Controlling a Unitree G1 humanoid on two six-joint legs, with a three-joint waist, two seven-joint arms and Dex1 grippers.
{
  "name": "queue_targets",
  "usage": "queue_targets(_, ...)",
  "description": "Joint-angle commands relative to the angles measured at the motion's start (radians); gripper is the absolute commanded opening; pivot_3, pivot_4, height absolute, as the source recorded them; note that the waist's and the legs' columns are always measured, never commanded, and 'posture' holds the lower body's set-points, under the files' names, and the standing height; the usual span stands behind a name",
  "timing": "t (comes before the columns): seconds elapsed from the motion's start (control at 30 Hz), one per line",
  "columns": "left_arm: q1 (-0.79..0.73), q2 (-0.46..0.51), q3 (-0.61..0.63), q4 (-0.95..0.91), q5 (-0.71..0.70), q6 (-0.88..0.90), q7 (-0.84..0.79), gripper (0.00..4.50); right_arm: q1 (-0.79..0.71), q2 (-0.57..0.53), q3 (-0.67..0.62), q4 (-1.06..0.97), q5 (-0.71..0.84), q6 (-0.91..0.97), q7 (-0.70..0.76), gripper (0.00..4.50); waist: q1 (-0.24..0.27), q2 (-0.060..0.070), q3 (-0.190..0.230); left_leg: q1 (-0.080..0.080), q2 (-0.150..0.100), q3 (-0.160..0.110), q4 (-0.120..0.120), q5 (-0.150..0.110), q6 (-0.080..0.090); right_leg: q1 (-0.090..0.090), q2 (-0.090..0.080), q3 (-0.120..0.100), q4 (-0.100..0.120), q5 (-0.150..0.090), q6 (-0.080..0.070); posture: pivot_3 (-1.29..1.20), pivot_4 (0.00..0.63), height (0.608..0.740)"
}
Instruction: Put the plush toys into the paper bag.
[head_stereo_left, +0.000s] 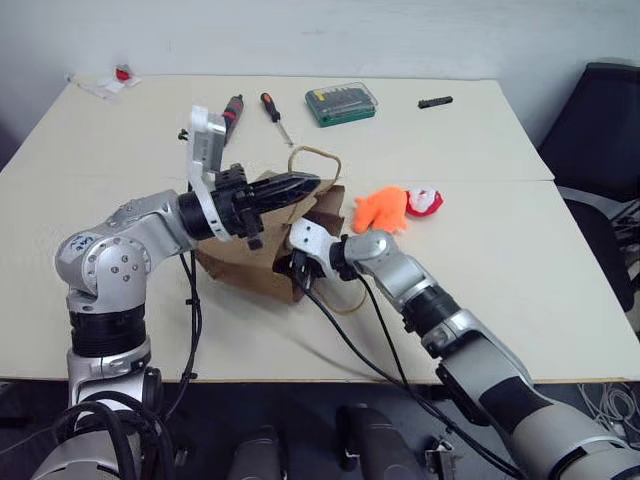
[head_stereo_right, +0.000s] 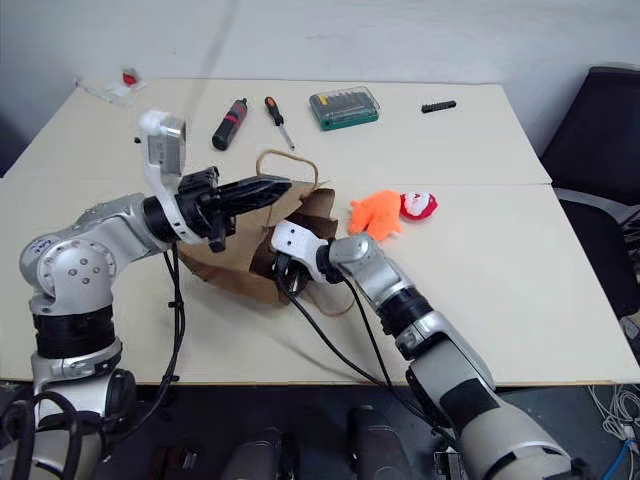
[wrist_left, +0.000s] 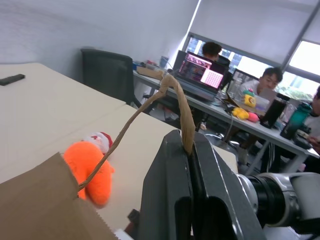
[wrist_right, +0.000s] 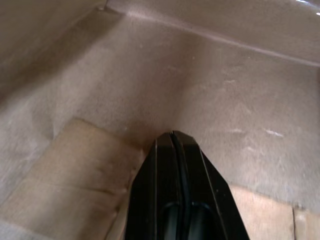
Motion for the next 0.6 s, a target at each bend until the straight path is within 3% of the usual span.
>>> queue_targets(0.03, 0.018, 0.010, -0.007, -0.053, -0.014, -0.026, -0.020, 0.00, -0.041, 0.065, -0.133, 0.012, 0.151, 0.135, 0.084, 0.03, 0.000, 0.000, 0.000, 0.000, 0.000, 0.000, 0.000, 0.000, 0.000, 0.000, 0.000, 0.000, 0.000, 0.000, 0.000, 0.00, 0.150, 0.740)
queue_targets(0.13, 0.023, -0.002, 0.003, -0.048, -0.026, -0.027, -0.007, 0.00, -0.042, 0.123, -0.219, 0.026, 0.247, 0.290, 0.110, 0.03, 0.002, 0.000, 0.000, 0.000, 0.000, 0.000, 0.000, 0.000, 0.000, 0.000, 0.000, 0.000, 0.000, 0.000, 0.000, 0.00, 0.150, 0.740)
queue_targets(0.27, 0.027, -0.001, 0.004, -0.045, -0.023, -0.035, -0.007, 0.00, -0.041, 0.174, -0.276, 0.066, 0.264, 0.375, 0.045, 0.03, 0.004, 0.000, 0.000, 0.000, 0.000, -0.001, 0.000, 0.000, 0.000, 0.000, 0.000, 0.000, 0.000, 0.000, 0.000, 0.00, 0.150, 0.740)
queue_targets(0.47, -0.036, -0.013, 0.078, 0.011, -0.057, -0.039, 0.053, 0.00, -0.080, 0.201, -0.277, 0.206, 0.161, 0.308, -0.156, 0.03, 0.006, 0.000, 0.000, 0.000, -0.001, -0.001, 0.000, 0.000, 0.000, 0.000, -0.001, 0.000, 0.000, 0.000, 0.000, 0.00, 0.150, 0.740)
queue_targets(0.6, -0.096, -0.009, 0.138, 0.054, -0.112, -0.018, 0.100, 0.00, -0.093, 0.205, -0.264, 0.253, 0.113, 0.271, -0.197, 0.03, 0.006, 0.000, 0.000, 0.000, -0.001, -0.001, 0.000, 0.000, 0.000, 0.000, -0.002, -0.001, 0.000, 0.000, 0.000, 0.00, 0.150, 0.740)
